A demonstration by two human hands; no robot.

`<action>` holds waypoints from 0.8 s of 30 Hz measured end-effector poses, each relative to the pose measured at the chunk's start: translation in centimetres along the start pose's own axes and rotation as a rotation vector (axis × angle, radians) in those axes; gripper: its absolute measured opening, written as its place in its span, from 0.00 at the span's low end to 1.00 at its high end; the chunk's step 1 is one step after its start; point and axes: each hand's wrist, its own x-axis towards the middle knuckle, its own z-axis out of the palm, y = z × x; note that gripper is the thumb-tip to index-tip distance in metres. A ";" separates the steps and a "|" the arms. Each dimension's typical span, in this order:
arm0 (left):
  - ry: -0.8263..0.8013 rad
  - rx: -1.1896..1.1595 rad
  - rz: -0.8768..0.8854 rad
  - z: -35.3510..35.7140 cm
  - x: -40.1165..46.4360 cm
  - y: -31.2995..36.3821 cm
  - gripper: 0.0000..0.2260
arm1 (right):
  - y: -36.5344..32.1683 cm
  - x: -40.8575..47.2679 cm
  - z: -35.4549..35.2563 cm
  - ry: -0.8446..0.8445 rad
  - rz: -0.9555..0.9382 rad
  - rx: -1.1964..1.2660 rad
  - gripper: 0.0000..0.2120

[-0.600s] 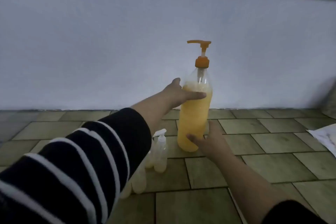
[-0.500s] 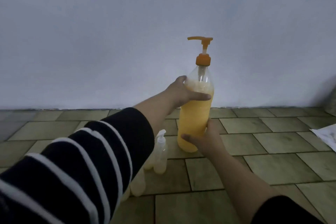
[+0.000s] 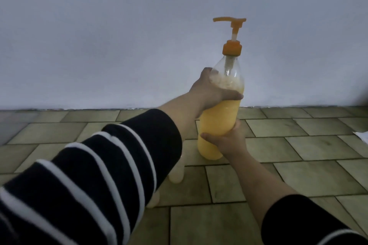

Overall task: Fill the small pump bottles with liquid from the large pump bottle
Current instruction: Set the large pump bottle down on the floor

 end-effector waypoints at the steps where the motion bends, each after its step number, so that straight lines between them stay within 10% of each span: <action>1: 0.000 -0.001 -0.002 0.0 -0.3 0.1 0.40 | 0.0 -0.2 -0.1 0.004 0.002 -0.010 0.48; 24: -0.092 0.104 0.043 2.5 -10.8 0.9 0.42 | 0.7 -10.8 -5.0 0.061 -0.015 -0.119 0.46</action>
